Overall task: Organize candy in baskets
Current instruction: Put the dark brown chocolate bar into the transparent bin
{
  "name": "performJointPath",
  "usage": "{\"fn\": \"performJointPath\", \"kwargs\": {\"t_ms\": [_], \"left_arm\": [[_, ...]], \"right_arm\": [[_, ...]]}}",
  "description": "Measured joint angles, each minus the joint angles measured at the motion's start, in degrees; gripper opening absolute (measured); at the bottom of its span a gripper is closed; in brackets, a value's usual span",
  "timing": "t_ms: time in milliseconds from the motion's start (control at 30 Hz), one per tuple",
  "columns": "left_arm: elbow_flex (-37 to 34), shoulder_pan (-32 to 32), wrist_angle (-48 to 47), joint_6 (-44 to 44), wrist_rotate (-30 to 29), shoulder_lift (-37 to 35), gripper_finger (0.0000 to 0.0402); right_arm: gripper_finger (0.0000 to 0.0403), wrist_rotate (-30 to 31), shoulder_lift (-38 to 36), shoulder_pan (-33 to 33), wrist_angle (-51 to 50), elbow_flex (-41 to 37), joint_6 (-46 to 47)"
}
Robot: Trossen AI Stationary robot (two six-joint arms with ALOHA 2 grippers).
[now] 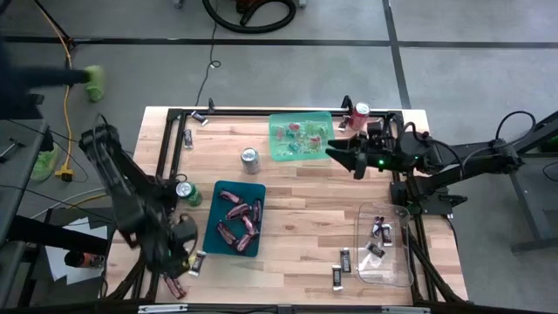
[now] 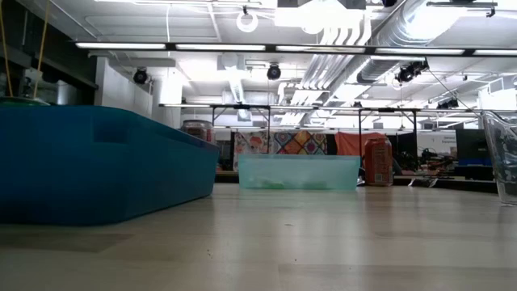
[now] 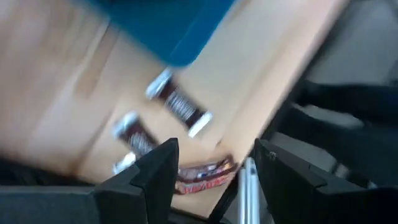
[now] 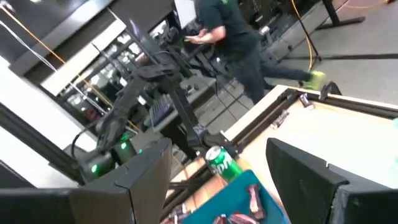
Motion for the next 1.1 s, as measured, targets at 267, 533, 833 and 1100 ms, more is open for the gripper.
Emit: {"fn": "performJointPath", "kwargs": {"t_ms": [267, 533, 833, 1100], "left_arm": [[-0.02, -2.86, 0.75, -28.71, 0.39, 16.01, 0.0197], [-0.02, -1.76, 4.80, -36.34, 3.57, 22.96, 0.0197], [0.00, -1.76, 9.00, -33.33, 1.61, 26.88, 0.0197], [0.10, -1.67, 10.19, -34.73, 3.55, 30.30, 0.0196]], "right_arm": [[0.0257, -0.44, 0.00, 0.00, -2.12, 0.00, -0.04], [0.0257, -2.15, 0.00, 0.00, -5.42, 0.00, 0.75], [0.0257, -2.30, 0.00, 0.00, -7.81, 0.00, 2.34], [0.0257, -2.93, 0.00, 0.00, -7.89, 0.00, 2.23]]}}
